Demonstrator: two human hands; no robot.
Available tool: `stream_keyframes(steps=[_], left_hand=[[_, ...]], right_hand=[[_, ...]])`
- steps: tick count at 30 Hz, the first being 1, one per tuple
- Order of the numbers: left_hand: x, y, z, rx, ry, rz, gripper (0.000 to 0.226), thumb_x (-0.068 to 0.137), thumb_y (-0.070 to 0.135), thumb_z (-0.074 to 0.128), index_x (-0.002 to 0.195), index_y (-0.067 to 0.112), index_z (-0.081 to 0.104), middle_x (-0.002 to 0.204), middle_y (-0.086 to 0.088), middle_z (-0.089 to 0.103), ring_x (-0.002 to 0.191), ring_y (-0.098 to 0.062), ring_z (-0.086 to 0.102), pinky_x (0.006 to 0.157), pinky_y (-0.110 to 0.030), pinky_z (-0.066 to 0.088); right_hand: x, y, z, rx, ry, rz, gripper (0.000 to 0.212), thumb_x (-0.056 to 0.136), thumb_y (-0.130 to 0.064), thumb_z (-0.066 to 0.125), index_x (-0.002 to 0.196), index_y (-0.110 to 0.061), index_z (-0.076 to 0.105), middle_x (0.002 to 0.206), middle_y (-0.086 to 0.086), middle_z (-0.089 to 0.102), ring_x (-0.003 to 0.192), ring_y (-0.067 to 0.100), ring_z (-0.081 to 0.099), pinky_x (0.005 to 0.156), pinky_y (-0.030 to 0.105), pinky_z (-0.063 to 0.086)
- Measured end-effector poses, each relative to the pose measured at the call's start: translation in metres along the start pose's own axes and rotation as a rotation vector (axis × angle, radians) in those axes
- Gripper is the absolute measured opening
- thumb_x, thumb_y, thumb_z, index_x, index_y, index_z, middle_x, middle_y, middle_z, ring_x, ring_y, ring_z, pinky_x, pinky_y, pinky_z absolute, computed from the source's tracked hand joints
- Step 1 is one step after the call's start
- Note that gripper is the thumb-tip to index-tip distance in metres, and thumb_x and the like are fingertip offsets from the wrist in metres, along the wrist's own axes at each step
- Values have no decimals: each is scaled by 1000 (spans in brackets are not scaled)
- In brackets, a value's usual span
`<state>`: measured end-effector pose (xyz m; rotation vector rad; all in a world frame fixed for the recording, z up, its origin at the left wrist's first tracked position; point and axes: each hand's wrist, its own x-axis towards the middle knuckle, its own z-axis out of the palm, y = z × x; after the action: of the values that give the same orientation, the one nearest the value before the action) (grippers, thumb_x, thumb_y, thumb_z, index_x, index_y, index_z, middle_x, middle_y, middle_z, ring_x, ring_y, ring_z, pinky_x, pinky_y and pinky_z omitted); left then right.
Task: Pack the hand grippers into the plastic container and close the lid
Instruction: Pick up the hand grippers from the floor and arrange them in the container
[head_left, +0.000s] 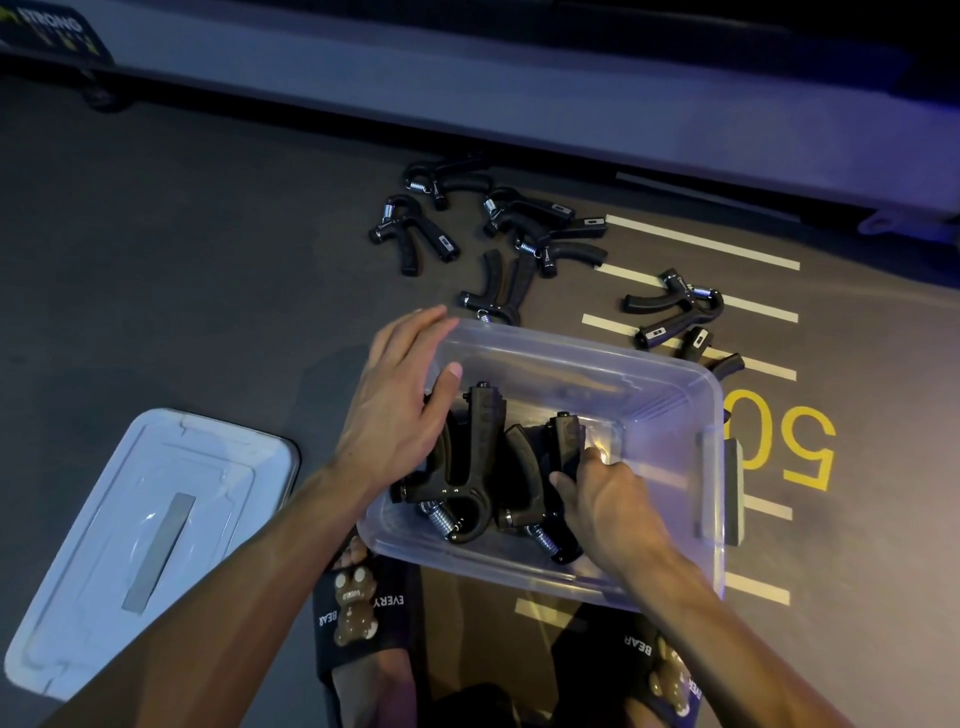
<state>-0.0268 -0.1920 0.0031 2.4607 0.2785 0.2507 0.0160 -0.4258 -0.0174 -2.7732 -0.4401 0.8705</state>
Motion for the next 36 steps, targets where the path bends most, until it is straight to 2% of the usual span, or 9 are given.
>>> stream_keyframes(steps=[4, 11, 15, 18, 22, 26, 30, 32, 36], left_hand=[[1, 0, 0, 1, 2, -2, 46, 104, 30, 47, 145, 11, 51, 153, 1, 45, 143, -17, 33, 120, -25, 23], [1, 0, 0, -1, 4, -9, 45, 104, 29, 48, 145, 13, 51, 153, 3, 44, 143, -15, 32, 119, -24, 23], [1, 1, 0, 7, 10, 9, 42, 105, 24, 52, 145, 12, 51, 152, 2, 44, 142, -16, 33, 119, -27, 25], [1, 2, 0, 25, 4, -4, 42, 104, 24, 52, 146, 14, 51, 151, 4, 45, 141, -15, 34, 118, -25, 26], [12, 0, -2, 24, 13, -41, 42, 105, 27, 50, 146, 20, 50, 143, 8, 51, 132, -12, 38, 111, -17, 25], [39, -14, -10, -166, 13, -157, 35, 105, 36, 46, 139, 33, 55, 118, 19, 68, 114, -1, 57, 102, -20, 38], [79, -49, -10, -382, -85, -367, 29, 101, 28, 44, 117, 35, 67, 104, 24, 72, 98, 11, 63, 90, -21, 46], [104, -71, -4, -353, -151, -443, 30, 103, 16, 47, 118, 31, 68, 113, 14, 71, 105, 5, 63, 91, -25, 45], [148, -108, 16, -23, -314, -487, 39, 100, 12, 52, 135, 23, 64, 132, -14, 61, 123, -30, 58, 107, -33, 43]], right_hand=[[-1, -6, 1, -195, 34, -39, 44, 106, -42, 35, 121, -4, 50, 110, 16, 65, 101, 31, 67, 75, 33, 50], [-7, 2, 11, -209, 96, -87, 46, 103, -50, 35, 123, -10, 45, 103, 11, 68, 94, 26, 69, 66, 27, 43], [-3, 8, 2, -180, 6, -94, 52, 102, -55, 35, 129, -12, 45, 108, 13, 64, 99, 30, 64, 73, 31, 45], [3, 9, -21, -155, -48, -61, 56, 97, -64, 35, 114, -14, 58, 105, 14, 65, 98, 33, 64, 71, 33, 44], [14, -3, -63, -66, 78, -154, 37, 98, -56, 40, 85, -24, 53, 89, 13, 68, 87, 35, 67, 68, 34, 45], [32, -18, -97, 62, 325, -386, 28, 96, -47, 39, 82, -25, 51, 73, 1, 66, 69, 28, 63, 63, 36, 50], [63, -29, -105, 98, 401, -512, 20, 97, -33, 48, 92, -23, 64, 83, -1, 66, 80, 25, 57, 73, 38, 48], [81, -32, -101, 91, 366, -524, 16, 98, -29, 52, 95, -22, 66, 90, -1, 67, 85, 25, 56, 77, 39, 48], [106, -36, -94, 103, 275, -523, 20, 100, -30, 47, 95, -22, 65, 92, 0, 68, 87, 26, 58, 83, 40, 47]])
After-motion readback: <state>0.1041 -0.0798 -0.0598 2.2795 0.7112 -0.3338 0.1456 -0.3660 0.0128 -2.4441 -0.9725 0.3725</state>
